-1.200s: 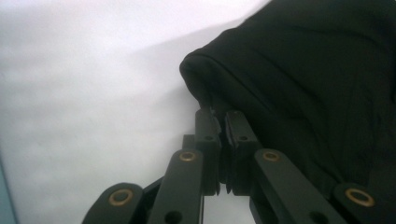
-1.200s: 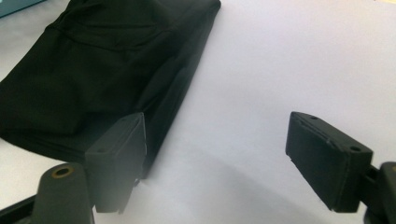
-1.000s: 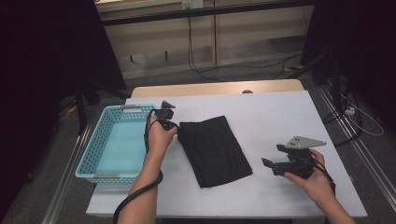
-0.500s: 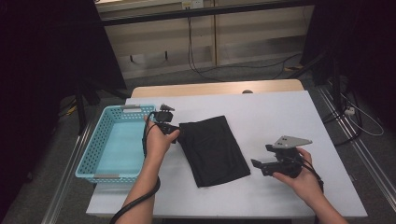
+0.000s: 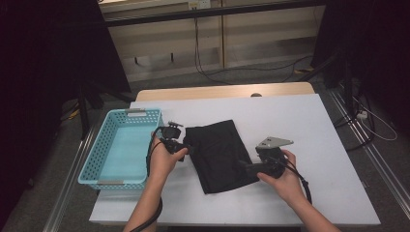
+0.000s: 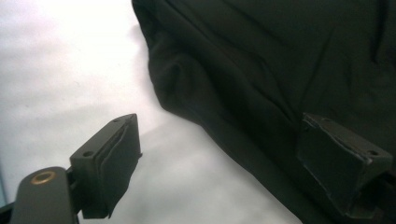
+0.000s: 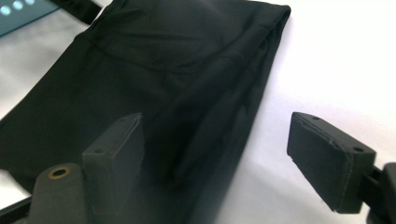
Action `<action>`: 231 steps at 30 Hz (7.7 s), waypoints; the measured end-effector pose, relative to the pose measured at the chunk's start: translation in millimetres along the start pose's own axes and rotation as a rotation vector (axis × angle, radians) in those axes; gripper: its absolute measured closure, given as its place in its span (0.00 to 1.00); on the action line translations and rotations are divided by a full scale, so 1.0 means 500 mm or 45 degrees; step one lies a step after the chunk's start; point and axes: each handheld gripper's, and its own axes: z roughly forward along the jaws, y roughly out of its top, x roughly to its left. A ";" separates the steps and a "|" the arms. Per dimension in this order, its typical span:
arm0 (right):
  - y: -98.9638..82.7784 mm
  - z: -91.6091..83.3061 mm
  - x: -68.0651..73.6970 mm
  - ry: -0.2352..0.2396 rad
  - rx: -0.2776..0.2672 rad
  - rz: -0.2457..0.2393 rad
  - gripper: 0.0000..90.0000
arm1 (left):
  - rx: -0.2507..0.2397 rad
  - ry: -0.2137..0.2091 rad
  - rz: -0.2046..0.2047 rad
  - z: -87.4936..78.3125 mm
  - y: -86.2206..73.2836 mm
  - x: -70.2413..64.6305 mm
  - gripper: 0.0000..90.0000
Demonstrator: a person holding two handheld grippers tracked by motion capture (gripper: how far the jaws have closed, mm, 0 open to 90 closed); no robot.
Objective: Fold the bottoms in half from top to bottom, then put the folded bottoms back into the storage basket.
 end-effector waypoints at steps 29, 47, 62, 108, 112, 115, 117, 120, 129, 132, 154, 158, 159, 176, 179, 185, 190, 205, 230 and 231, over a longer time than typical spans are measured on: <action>-0.037 0.033 0.026 0.020 0.057 0.108 0.86 | -0.043 0.000 0.043 -0.021 -0.018 -0.007 0.15; -0.045 -0.020 0.047 0.039 0.049 0.073 0.90 | -0.025 0.002 -0.025 0.016 0.028 0.013 0.16; -0.048 -0.019 0.044 0.053 0.049 0.070 0.89 | 0.032 0.010 -0.070 0.080 0.090 0.016 0.29; 0.014 -0.015 0.096 0.053 -0.072 -0.059 0.90 | 0.518 0.124 -0.106 -0.025 0.225 0.003 0.91; 0.018 -0.010 0.104 0.059 -0.086 -0.055 0.90 | 0.525 0.130 -0.106 -0.040 0.230 0.007 0.91; 0.019 -0.008 0.108 0.063 -0.104 -0.051 0.90 | 0.539 0.145 -0.101 -0.051 0.234 0.009 0.91; 0.020 -0.008 0.111 0.063 -0.123 -0.051 0.90 | 0.539 0.148 -0.104 -0.059 0.237 0.010 0.91; 0.022 -0.009 0.117 0.063 -0.146 -0.060 0.90 | 0.537 0.156 -0.096 -0.070 0.241 0.011 0.91; 0.020 -0.001 0.124 0.065 -0.134 -0.075 0.90 | 0.541 0.164 -0.088 -0.070 0.239 0.012 0.91; 0.024 -0.005 0.124 0.067 -0.149 -0.071 0.90 | 0.552 0.164 -0.085 -0.079 0.245 0.013 0.91; 0.073 -0.032 0.170 0.116 -0.317 -0.097 0.90 | 0.580 0.208 -0.087 -0.204 0.302 0.012 0.91; 0.084 -0.032 0.179 0.125 -0.324 -0.101 0.90 | 0.571 0.213 -0.100 -0.216 0.305 0.016 0.91; 0.086 -0.031 0.182 0.126 -0.329 -0.104 0.90 | 0.573 0.215 -0.097 -0.220 0.306 0.018 0.91; 0.119 -0.029 0.210 0.159 -0.385 -0.114 0.90 | 0.543 0.236 -0.132 -0.281 0.312 0.033 0.91; 0.125 -0.029 0.215 0.161 -0.391 -0.124 0.90 | 0.538 0.241 -0.131 -0.289 0.314 0.035 0.91; 0.139 -0.029 0.227 0.168 -0.403 -0.140 0.90 | 0.528 0.245 -0.140 -0.304 0.316 0.042 0.91; 0.148 -0.028 0.234 0.173 -0.416 -0.151 0.90 | 0.521 0.252 -0.146 -0.321 0.319 0.046 0.91; 0.183 -0.006 0.264 0.221 -0.461 -0.155 0.90 | 0.522 0.299 -0.163 -0.383 0.332 0.068 0.91; 0.237 0.040 0.334 0.312 -0.482 -0.167 0.90 | 0.465 0.323 -0.206 -0.451 0.315 0.145 0.91; 0.239 0.041 0.337 0.314 -0.482 -0.168 0.90 | 0.463 0.325 -0.208 -0.453 0.314 0.147 0.91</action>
